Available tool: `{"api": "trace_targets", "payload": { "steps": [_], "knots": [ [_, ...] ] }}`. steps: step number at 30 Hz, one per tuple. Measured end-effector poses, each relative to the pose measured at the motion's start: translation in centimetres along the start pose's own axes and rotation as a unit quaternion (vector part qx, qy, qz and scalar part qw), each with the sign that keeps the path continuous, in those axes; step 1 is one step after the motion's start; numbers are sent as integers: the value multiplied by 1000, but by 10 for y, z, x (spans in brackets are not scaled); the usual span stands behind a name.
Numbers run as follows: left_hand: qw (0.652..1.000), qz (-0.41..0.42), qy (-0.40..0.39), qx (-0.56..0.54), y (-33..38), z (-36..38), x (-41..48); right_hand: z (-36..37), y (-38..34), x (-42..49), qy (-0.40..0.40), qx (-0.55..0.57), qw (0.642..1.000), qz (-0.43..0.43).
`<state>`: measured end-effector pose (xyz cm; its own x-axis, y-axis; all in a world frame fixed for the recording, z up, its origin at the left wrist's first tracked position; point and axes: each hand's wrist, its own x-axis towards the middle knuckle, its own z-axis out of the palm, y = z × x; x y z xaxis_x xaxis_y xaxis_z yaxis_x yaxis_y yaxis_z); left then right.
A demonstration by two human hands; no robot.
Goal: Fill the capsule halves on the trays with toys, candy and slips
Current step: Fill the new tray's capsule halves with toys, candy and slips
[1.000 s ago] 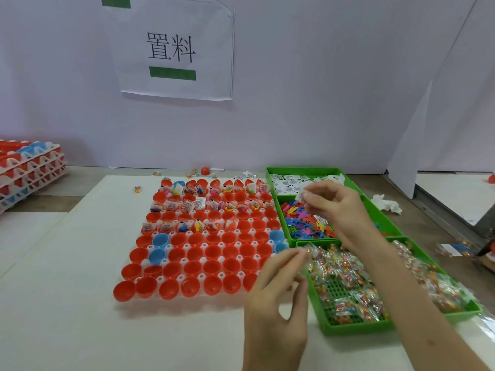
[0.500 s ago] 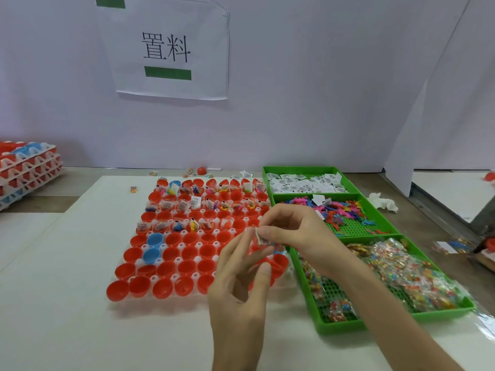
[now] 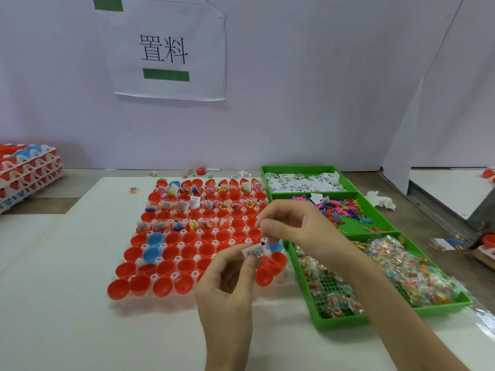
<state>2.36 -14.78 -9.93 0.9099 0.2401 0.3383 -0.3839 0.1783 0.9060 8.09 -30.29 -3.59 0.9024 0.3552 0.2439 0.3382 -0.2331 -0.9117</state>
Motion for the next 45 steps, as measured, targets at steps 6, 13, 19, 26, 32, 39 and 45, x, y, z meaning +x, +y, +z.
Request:
{"api": "trace_targets", "payload": {
  "steps": [6,13,19,26,32,39,45],
  "knots": [
    [998,26,35,34,-1,-1,0,-12,14,-2,-8,-274,961,36],
    [997,24,45,54,-3,-1,-1,-15,19,-2,-75,-307,944,93],
    [997,15,46,55,-2,-2,-1,-17,18,-2,-95,-294,944,115],
    [998,11,42,52,-4,-2,0,-18,19,-2,-93,-291,946,109],
    [999,-5,28,39,-5,-1,0,-44,30,2,122,-276,949,90],
    [999,-12,12,31,-4,-2,-1,-79,61,-5,190,-334,904,189],
    [999,-14,10,36,-5,-2,0,-69,59,-1,130,-338,920,150]
  ]
}}
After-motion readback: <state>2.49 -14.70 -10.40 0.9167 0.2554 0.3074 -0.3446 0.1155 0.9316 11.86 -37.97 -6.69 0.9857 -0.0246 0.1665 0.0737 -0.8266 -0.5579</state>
